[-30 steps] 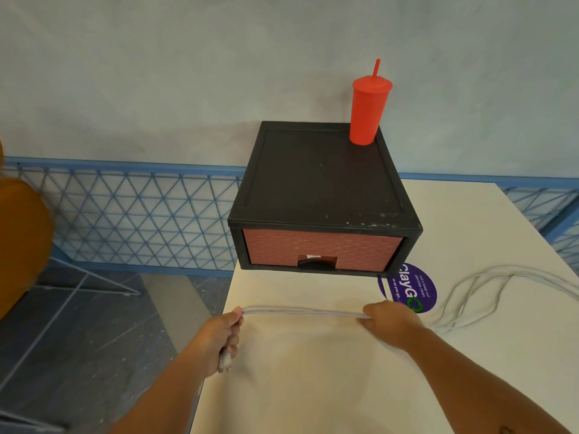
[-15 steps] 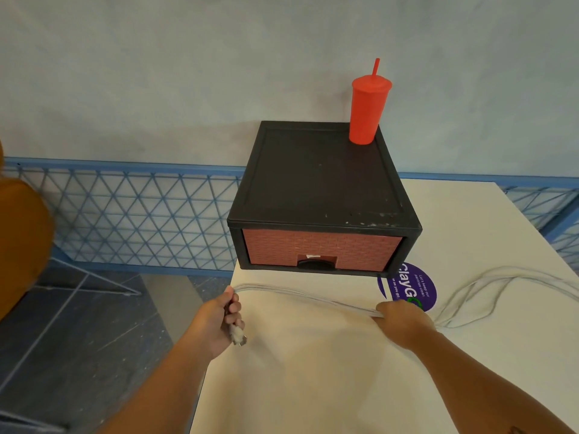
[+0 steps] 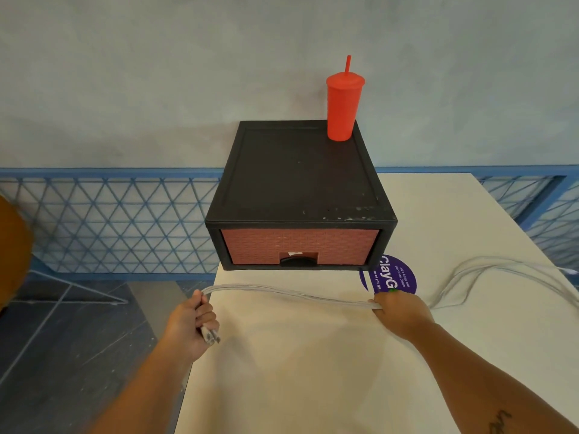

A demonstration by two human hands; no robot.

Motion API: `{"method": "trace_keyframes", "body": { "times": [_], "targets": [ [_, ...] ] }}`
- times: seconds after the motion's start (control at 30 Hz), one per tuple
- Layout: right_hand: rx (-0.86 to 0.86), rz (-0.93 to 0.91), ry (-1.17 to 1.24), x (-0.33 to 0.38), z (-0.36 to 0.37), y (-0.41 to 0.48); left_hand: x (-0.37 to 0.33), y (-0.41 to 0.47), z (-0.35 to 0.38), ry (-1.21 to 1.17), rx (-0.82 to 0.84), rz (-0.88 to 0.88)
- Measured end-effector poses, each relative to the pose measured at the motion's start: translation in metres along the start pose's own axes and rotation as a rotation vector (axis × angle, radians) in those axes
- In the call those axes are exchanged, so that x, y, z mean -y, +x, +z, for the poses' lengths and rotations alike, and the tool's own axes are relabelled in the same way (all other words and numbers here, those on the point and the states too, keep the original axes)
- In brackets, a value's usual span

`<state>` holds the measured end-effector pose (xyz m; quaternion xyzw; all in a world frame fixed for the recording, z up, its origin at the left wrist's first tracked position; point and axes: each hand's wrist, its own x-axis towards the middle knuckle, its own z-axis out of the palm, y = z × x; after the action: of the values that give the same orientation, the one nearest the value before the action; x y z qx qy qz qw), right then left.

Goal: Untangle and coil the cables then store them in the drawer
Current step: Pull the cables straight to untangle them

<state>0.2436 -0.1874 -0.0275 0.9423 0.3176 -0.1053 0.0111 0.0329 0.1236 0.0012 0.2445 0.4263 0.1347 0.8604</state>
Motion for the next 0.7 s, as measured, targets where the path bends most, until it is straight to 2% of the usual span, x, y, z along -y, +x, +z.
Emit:
{"method": "trace_keyframes", "body": {
  "times": [0.13,0.43,0.63,0.7],
  "targets": [
    [0.037,-0.058,-0.089,-0.017,0.007,0.000,-0.002,0.002,-0.002,-0.018,-0.068,0.043],
    [0.024,0.028,-0.223,-0.056,0.004,-0.007,0.016,-0.009,0.005,-0.028,-0.191,0.094],
    [0.104,0.129,0.135,-0.077,0.002,-0.002,0.030,-0.018,0.003,-0.032,-0.260,0.145],
    [0.118,0.080,0.148,-0.087,0.002,0.003,0.037,-0.021,0.003,-0.033,-0.288,0.149]
  ]
}}
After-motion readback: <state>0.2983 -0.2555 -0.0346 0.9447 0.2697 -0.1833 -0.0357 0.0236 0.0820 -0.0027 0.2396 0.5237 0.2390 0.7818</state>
